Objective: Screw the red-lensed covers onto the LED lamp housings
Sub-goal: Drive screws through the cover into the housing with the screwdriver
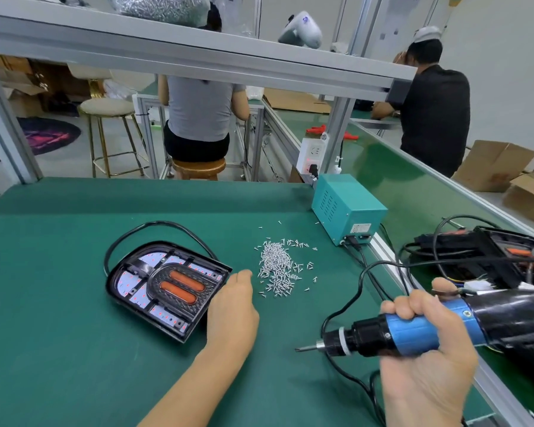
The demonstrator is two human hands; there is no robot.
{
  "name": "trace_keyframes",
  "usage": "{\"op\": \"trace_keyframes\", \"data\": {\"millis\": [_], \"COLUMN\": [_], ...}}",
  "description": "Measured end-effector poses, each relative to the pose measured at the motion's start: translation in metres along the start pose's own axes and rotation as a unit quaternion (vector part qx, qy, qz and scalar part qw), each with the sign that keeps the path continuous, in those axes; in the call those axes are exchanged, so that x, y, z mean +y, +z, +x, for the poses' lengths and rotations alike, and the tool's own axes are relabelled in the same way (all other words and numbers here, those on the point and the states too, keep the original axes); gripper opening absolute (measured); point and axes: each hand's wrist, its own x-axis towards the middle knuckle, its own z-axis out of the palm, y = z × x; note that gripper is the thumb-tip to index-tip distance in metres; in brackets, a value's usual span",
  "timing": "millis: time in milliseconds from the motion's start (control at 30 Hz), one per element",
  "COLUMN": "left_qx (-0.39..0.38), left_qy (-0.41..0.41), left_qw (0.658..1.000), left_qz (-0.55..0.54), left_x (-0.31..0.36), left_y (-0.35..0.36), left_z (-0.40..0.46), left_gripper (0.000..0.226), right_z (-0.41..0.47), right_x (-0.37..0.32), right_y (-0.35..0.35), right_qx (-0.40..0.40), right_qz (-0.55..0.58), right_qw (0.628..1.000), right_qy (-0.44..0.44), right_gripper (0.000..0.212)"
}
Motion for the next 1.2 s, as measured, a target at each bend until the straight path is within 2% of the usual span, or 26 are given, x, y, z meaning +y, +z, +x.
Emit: {"op": "trace_keyframes", "data": {"millis": [200,633,800,867,967,1100,1200], "left_qx": [-0.034,-0.029,-0.020,-0.006,-0.006,-0.052,-0.066], "left_qy": [0.011,0.017,0.025,0.026,-0.005,-0.035,-0.041], "left_qw": [0.999,0.999,0.999,0.997,0.966,0.884,0.830], "left_qz": [0.020,0.012,-0.015,-0.078,-0.257,-0.464,-0.552], "left_x": [0.004,0.006,0.004,0.003,0.005,0.005,0.003], "left_y": [0.000,0.009,0.010,0.007,-0.005,-0.025,-0.041], "left_z": [0.005,0.016,0.014,0.010,-0.001,-0.019,-0.028], "left_gripper": [0.020,0.016,0.011,0.009,0.014,0.021,0.020], "right_z": [-0.001,-0.002,-0.003,-0.003,-0.003,-0.003,-0.001], "right_x": [0.000,0.001,0.002,0.002,0.000,-0.003,-0.005], "right_y": [-0.002,-0.002,0.001,0.002,0.004,0.008,0.016], "right_qx": [0.006,-0.001,-0.001,-0.001,-0.004,-0.004,-0.008], "right_qz": [-0.002,0.004,0.007,0.009,0.012,0.024,0.052], "right_qw": [1.000,1.000,1.000,1.000,1.000,1.000,0.999], "right_qy": [-0.001,0.006,0.005,0.006,0.004,0.000,0.005], "right_gripper": [0.029,0.031,0.028,0.028,0.029,0.029,0.026]}}
